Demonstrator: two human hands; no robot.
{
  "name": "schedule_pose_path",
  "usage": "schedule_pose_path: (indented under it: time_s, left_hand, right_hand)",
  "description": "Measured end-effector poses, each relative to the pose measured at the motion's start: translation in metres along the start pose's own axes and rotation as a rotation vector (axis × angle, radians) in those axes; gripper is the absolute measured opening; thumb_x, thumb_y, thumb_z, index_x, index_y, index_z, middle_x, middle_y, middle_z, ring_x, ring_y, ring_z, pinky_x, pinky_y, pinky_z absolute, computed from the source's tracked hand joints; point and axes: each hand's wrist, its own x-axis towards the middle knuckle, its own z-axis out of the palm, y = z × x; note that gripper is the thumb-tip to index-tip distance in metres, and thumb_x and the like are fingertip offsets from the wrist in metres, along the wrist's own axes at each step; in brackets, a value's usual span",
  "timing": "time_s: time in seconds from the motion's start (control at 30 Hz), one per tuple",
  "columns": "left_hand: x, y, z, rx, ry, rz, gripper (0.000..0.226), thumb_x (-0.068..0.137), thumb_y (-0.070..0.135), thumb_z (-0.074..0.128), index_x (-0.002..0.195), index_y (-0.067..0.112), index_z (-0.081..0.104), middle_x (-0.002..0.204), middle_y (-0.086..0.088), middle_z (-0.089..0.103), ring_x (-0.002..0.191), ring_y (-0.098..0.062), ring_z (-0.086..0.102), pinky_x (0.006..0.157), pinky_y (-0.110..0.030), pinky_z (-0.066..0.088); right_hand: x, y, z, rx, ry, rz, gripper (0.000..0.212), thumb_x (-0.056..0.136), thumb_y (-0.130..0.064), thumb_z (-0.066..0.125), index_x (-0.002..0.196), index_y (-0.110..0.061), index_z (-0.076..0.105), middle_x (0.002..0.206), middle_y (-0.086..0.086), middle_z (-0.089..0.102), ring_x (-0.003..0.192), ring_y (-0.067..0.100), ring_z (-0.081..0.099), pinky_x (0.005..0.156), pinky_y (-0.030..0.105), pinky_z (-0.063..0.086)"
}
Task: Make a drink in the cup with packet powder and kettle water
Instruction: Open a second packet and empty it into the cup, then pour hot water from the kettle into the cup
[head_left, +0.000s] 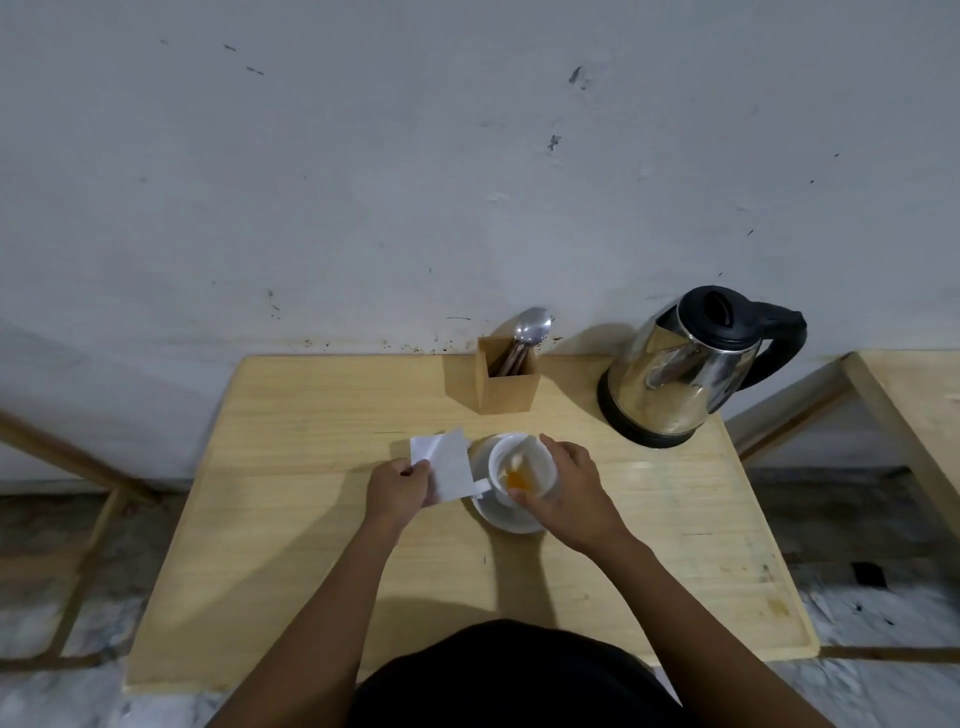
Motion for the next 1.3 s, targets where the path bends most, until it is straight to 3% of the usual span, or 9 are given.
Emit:
schedule_pose_path:
  time_s: [0.17,0.23,0.33,0.47,0.67,0.87,0.97,1.13,1.3]
  left_hand:
    - [0.011,-0.011,0.005,0.299,0.114,0.060,0.032,0.086,0.023,0.055,0.058,0.010,0.048,0.066,-0.012,0.055,0.074,-0.036,0.058,0.062,-0.036,0.043]
    - [0.008,-0.014,0.006,0.477,0.180,0.076,0.023,0.085,0.029,0.060,0.090,0.007,0.064,0.102,-0.018,0.060,0.101,-0.039,0.056,0.077,-0.042,0.047]
    - [0.003,-0.022,0.011,0.663,0.210,0.189,0.054,0.082,0.031,0.067,0.129,0.012,0.050,0.129,-0.017,0.047,0.113,-0.037,0.047,0.086,-0.045,0.044]
    - [0.004,-0.038,0.017,0.897,0.111,0.469,0.031,0.088,0.028,0.055,0.118,0.020,0.059,0.128,-0.008,0.052,0.109,-0.031,0.051,0.085,-0.042,0.045]
    - [0.006,-0.033,0.013,0.881,0.049,0.509,0.022,0.089,0.026,0.050,0.104,0.020,0.064,0.119,-0.004,0.055,0.109,-0.029,0.050,0.087,-0.041,0.042]
    - [-0.010,-0.007,0.018,0.439,0.075,0.530,0.017,0.091,0.026,0.055,0.096,0.020,0.070,0.105,0.000,0.068,0.104,-0.027,0.056,0.084,-0.032,0.043]
    - [-0.026,0.013,0.026,0.158,-0.038,0.453,0.024,0.095,0.030,0.051,0.090,0.020,0.072,0.101,0.004,0.071,0.088,-0.015,0.062,0.070,-0.019,0.040]
    - [-0.047,0.017,0.043,0.097,-0.017,0.395,0.031,0.095,0.039,0.050,0.101,0.018,0.071,0.084,0.007,0.069,0.067,-0.006,0.059,0.061,-0.017,0.040]
    - [-0.060,0.011,0.060,0.107,0.065,0.305,0.024,0.093,0.032,0.054,0.102,0.016,0.069,0.091,0.002,0.067,0.084,-0.012,0.059,0.075,-0.028,0.044]
  right_hand:
    - [0.005,0.001,0.002,0.016,-0.046,-0.019,0.087,0.065,-0.064,0.072,0.140,-0.046,0.031,0.138,-0.008,0.037,0.128,0.009,0.034,0.090,0.032,0.045]
    - [0.006,0.004,0.003,0.016,-0.044,-0.017,0.089,0.066,-0.060,0.073,0.142,-0.043,0.030,0.140,-0.007,0.034,0.127,0.010,0.034,0.088,0.029,0.043]
    - [0.007,0.010,0.005,-0.003,-0.034,-0.015,0.087,0.070,-0.051,0.074,0.144,-0.038,0.031,0.141,-0.006,0.031,0.127,0.011,0.036,0.087,0.027,0.044]
    - [0.006,0.011,0.004,-0.027,-0.023,-0.025,0.083,0.070,-0.052,0.074,0.141,-0.038,0.034,0.140,-0.008,0.031,0.122,0.010,0.042,0.086,0.029,0.049]
    - [0.003,0.006,-0.008,0.011,-0.003,-0.064,0.070,0.078,-0.044,0.074,0.139,-0.034,0.041,0.131,-0.012,0.038,0.113,0.005,0.046,0.091,0.032,0.049]
    - [-0.004,0.017,-0.039,0.098,0.364,-0.135,0.032,0.086,-0.005,0.071,0.115,-0.018,0.068,0.093,-0.004,0.060,0.083,0.000,0.059,0.083,0.030,0.053]
    - [-0.010,0.018,-0.058,0.207,0.397,-0.079,0.025,0.085,-0.011,0.074,0.109,-0.019,0.070,0.082,-0.001,0.066,0.077,0.010,0.063,0.079,0.028,0.054]
    - [-0.024,0.022,-0.081,0.197,0.458,-0.023,0.010,0.082,-0.036,0.075,0.076,-0.028,0.072,0.074,-0.011,0.068,0.073,0.006,0.062,0.070,0.022,0.050]
    - [-0.024,0.036,-0.122,0.141,0.620,-0.055,0.026,0.088,-0.039,0.067,0.073,-0.018,0.063,0.082,-0.007,0.060,0.076,0.001,0.056,0.066,0.021,0.044]
